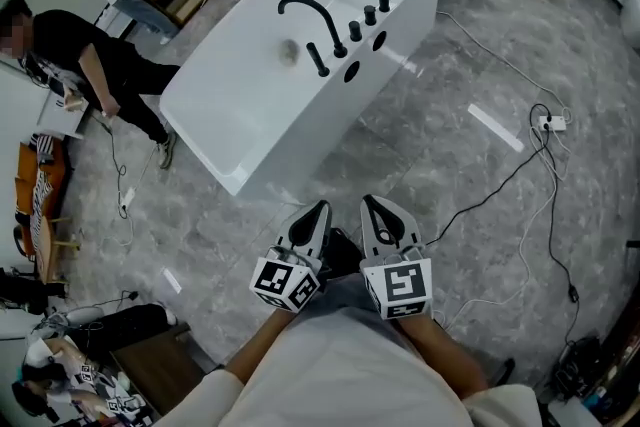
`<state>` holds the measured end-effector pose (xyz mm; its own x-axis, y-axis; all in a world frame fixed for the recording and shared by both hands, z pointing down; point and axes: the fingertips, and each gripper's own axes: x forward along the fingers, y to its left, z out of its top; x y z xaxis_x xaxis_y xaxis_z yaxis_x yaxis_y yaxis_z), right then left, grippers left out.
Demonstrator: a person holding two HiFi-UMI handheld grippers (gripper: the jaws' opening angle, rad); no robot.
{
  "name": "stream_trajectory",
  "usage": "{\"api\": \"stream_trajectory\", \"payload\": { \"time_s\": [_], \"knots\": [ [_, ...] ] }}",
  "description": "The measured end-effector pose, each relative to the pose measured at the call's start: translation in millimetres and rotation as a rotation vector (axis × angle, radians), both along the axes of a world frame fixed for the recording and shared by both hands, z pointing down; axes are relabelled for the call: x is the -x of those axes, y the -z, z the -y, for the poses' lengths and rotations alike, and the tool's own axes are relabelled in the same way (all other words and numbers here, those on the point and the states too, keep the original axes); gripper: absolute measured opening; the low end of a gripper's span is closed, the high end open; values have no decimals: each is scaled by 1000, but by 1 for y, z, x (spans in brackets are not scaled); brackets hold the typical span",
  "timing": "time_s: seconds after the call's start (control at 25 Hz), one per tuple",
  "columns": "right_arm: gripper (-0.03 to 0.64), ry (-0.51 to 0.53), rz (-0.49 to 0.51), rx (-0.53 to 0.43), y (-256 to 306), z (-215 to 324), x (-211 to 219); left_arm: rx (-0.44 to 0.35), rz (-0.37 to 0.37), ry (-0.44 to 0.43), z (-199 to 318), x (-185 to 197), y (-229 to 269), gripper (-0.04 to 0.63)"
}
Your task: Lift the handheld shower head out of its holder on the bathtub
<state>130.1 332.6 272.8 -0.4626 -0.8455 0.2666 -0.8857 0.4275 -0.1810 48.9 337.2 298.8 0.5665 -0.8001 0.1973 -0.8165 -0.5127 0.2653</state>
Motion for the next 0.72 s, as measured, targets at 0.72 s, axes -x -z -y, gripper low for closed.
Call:
{"api": "stream_trajectory", "payload": {
  "time_s": [0.72],
  "knots": [
    [20,41,-66,94,-35,12,20,55,-50,17,15,12,-25,5]
  ]
}}
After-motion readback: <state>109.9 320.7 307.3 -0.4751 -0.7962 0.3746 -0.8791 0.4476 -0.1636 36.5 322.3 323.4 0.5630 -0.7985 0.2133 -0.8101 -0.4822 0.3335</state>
